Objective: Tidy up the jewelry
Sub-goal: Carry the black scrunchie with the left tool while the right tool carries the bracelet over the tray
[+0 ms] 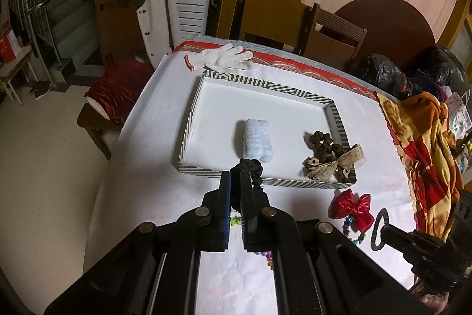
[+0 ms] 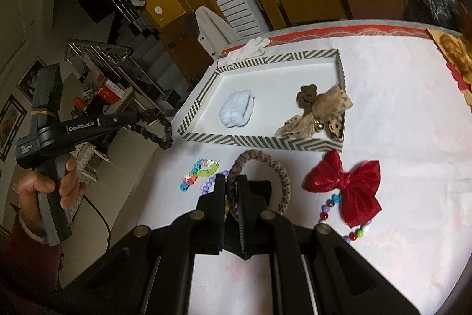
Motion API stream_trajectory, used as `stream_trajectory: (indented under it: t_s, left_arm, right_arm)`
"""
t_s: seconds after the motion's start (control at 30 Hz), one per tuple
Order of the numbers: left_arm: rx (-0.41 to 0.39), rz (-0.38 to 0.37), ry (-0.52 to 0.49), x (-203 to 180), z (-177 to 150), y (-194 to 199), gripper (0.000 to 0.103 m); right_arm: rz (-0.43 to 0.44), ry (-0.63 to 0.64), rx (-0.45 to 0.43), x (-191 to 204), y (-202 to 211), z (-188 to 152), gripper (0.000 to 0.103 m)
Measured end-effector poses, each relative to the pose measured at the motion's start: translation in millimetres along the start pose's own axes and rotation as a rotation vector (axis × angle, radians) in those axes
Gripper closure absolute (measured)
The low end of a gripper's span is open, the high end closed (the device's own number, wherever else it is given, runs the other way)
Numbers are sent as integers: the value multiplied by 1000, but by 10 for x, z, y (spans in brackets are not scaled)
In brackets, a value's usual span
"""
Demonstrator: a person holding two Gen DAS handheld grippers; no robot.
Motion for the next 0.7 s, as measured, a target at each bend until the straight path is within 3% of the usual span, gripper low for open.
stream_trajectory:
  t_s: [0.7]
  left_arm:
    - [67,-12,38,103,342,-648,102]
  right_arm:
    - [6,26,28,100,-545,484,95]
Point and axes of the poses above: each gripper's, at about its wrist camera, not at the fingertips, and y roughly against the way its jaws point, x to its left, z to its top, the point moved 9 cm from there along -y, roughly the way its jaws point, and after that the axes turned 4 degrees about z, right-handed, at the moved point
